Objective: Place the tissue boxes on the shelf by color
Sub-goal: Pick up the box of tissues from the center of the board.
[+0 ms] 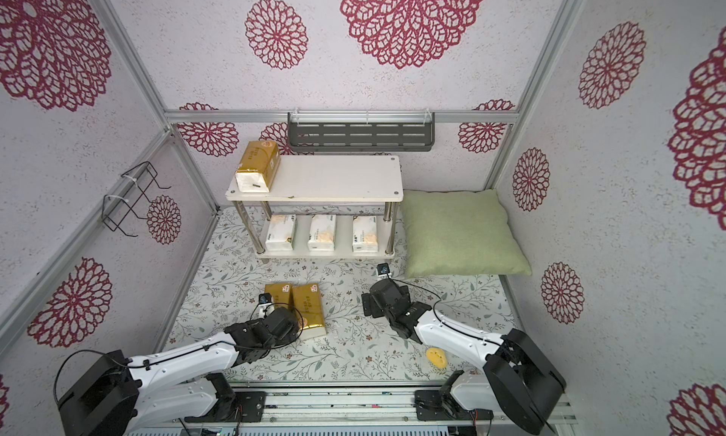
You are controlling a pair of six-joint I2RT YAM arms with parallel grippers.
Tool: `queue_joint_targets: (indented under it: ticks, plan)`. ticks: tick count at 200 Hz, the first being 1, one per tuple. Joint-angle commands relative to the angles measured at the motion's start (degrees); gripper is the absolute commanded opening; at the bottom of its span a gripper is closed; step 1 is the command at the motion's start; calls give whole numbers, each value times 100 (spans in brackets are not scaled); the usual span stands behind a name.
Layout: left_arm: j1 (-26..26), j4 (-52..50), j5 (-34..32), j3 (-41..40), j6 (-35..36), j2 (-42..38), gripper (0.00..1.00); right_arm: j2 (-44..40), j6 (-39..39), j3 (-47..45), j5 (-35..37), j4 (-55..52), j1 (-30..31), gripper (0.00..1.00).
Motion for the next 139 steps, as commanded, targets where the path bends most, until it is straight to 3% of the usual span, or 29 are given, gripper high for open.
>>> queue_joint_targets:
  ticks: [1, 61, 98, 139]
  plan:
    - [-115, 231, -191, -22, 6, -85, 98, -58, 100, -14, 98, -15, 27, 99]
    - [-366, 147, -538, 68, -186, 193, 96, -50, 115, -22, 83, -23, 38, 99]
    - [-478, 127, -670, 134, -251, 340, 85, -57, 111, -30, 82, -34, 54, 99]
    - [-534, -324, -855, 350, -336, 156, 80, -63, 88, -22, 82, -31, 54, 99]
